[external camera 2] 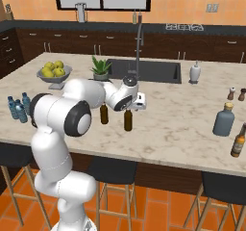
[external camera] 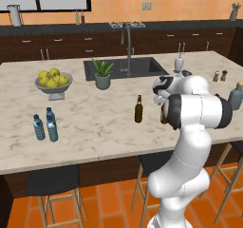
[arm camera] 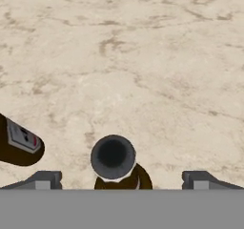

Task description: Move the plastic bottles in the middle to the plastics group, and the glass bottles in the middle to the glass group.

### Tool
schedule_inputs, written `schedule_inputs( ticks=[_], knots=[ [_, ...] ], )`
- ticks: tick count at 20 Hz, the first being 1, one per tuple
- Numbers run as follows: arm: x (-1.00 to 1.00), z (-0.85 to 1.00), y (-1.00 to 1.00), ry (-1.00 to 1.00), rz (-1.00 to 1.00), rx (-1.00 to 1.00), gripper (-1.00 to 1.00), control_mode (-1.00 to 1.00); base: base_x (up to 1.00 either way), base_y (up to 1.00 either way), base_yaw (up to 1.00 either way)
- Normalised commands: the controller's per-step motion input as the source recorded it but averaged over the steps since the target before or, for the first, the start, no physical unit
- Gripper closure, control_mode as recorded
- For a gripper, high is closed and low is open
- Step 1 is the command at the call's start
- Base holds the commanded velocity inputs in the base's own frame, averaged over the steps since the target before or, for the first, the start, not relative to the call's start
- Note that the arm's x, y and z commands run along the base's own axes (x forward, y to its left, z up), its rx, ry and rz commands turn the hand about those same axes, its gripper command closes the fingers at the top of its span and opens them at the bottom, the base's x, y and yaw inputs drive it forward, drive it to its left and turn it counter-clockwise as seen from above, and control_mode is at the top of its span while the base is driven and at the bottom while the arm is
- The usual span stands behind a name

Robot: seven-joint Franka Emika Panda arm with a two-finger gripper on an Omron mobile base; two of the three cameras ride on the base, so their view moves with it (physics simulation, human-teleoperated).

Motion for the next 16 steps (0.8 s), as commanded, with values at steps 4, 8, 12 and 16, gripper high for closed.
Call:
schedule_inputs(
  ticks=[4,8,12,16],
  knots=[
    [0.00,0.00,0.00,0.00,0.00,0.00,-1.00,-1.00,0.00,0.00,0.00],
    [0.00,0.00,0.00,-0.08,0.00,0.00,-1.00,-1.00,0.00,0.00,0.00],
    [0.00,0.00,0.00,-0.10,0.00,0.00,-1.00,-1.00,0.00,0.00,0.00],
    [0.00,0.00,0.00,0.00,0.00,0.00,-1.00,-1.00,0.00,0.00,0.00]
  ],
)
